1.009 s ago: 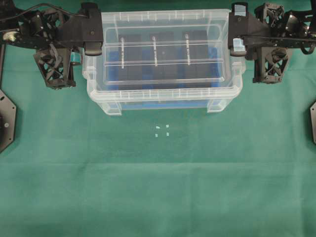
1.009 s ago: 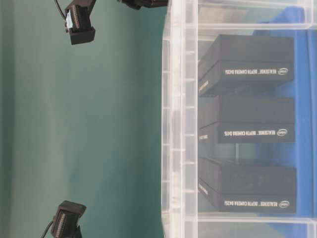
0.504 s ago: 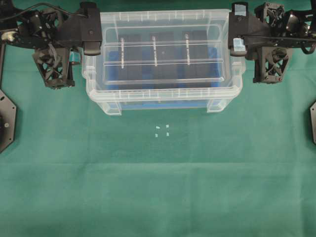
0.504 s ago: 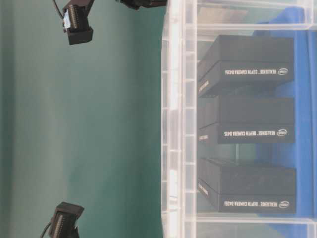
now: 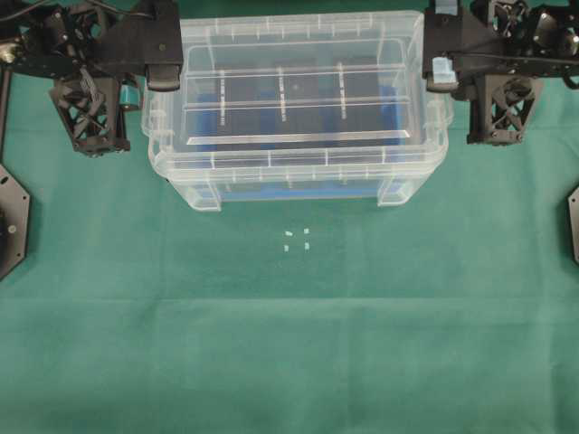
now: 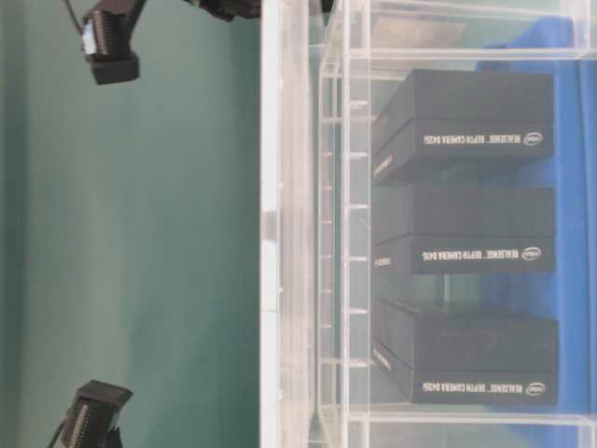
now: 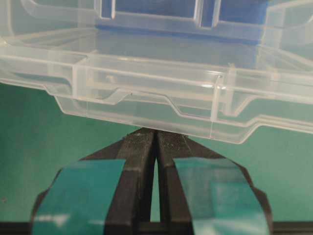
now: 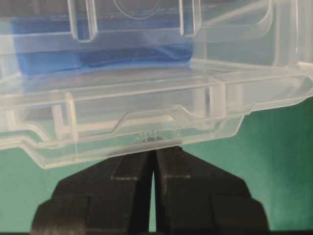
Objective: Clamp the lid of the box with both arms, then lift and open it.
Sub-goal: 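Lift the clear lid upward off the box with both grippers, then carry the lid toward the front of the table with both grippers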
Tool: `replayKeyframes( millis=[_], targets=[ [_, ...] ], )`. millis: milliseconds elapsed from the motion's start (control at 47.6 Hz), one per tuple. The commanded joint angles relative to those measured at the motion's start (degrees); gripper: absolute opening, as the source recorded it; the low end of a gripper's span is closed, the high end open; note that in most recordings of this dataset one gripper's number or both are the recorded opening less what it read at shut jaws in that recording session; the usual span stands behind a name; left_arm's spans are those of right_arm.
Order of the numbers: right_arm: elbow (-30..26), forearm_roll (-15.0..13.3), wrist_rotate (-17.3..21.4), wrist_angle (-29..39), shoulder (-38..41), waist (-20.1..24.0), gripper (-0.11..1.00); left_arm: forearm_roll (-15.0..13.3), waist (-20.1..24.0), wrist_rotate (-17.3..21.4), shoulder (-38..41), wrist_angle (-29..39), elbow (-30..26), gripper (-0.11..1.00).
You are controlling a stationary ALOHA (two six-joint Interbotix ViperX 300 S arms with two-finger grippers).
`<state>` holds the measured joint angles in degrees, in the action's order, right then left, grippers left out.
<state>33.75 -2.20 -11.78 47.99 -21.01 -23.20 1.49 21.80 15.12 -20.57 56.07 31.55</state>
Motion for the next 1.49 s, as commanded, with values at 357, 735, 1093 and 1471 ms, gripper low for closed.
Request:
replayKeyframes(
  millis=[357, 735, 1093, 1471],
  targets=[
    [-4.22, 0.26, 0.62, 0.7, -2.81, 1.67, 0.0, 0.09, -2.11, 0.0, -0.97, 2.64, -6.33, 0.01],
    [-4.22, 0.26, 0.97, 2.29, -3.25, 4.39, 0.0, 0.09, -4.66, -1.14, -1.05, 3.43, -6.5, 0.01],
    [-4.22, -2.9, 9.76, 4.66, -4.57, 11.43, 0.0, 0.53, -11.07, -6.94, -1.05, 5.63, -6.68, 0.01],
    [-4.04, -12.48, 25.22, 7.56, -4.31, 24.79, 0.0, 1.41, -20.21, -15.82, -1.14, 8.26, -6.77, 0.01]
  ],
)
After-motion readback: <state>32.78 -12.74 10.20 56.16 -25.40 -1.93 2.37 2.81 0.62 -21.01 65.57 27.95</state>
